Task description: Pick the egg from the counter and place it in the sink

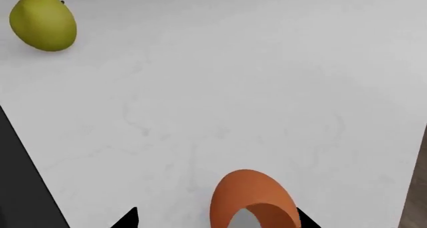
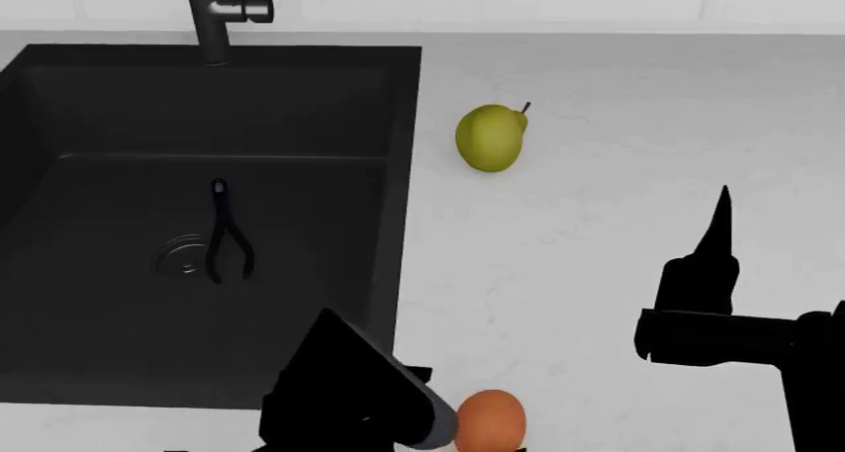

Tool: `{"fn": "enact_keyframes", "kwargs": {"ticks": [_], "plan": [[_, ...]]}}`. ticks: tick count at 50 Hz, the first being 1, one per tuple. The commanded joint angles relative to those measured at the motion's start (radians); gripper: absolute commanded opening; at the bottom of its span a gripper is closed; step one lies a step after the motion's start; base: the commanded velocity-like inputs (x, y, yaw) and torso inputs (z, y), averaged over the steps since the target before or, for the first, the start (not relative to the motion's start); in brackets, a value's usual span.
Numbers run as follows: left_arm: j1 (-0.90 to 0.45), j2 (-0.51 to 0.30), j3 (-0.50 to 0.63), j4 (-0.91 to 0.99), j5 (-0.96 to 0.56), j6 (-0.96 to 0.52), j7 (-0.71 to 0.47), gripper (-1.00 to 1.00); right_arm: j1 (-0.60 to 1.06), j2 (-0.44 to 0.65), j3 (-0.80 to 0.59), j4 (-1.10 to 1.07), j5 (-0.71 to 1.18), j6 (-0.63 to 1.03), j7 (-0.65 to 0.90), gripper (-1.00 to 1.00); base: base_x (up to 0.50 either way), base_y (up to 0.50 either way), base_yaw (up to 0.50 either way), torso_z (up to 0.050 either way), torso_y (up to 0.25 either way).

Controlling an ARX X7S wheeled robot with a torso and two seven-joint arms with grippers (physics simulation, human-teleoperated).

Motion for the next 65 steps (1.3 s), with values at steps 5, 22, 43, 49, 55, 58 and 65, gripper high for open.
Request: {"fn": "enact_keyframes", "kwargs": {"ticks": [5,22,43,49,55,58,65], "plan": [[0.008,0.002,0.016,-0.085,-0.011,0.045,0.027,1.00,-0.008,0.002,-0.004,0.006,0.005,-0.015,0.006,1.00,0.00,0.00,0.00,0.000,0.000],[0.001,-0.009,0.035,-0.032,-0.005,-0.026,-0.077,-1.00,-0.039,0.002,-0.009,0.026,-0.004,-0.061,-0.001,1.00,0.00,0.00,0.00,0.000,0.000],[-0.140,-0.059,-0.193,0.095,-0.110,-0.187,-0.205,-1.00,-0.018,0.006,-0.025,0.035,0.010,-0.059,0.012,1.00,0.00,0.00,0.00,0.000,0.000],[-0.181,-0.067,-0.248,0.028,-0.101,-0.198,-0.236,-1.00,-0.016,0.007,-0.032,0.042,0.010,-0.066,0.012,1.00,0.00,0.00,0.00,0.000,0.000],[-0.205,-0.084,-0.248,-0.046,-0.066,-0.161,-0.233,-1.00,-0.018,0.009,-0.038,0.052,0.006,-0.076,0.011,1.00,0.00,0.00,0.00,0.000,0.000],[-0.229,-0.091,-0.262,-0.115,-0.047,-0.136,-0.226,-1.00,-0.019,0.011,-0.037,0.051,0.008,-0.076,0.013,1.00,0.00,0.00,0.00,0.000,0.000],[-0.275,-0.122,-0.220,-0.252,0.030,-0.047,-0.193,-1.00,-0.025,0.013,-0.037,0.052,0.009,-0.080,0.015,1.00,0.00,0.00,0.00,0.000,0.000]]}}
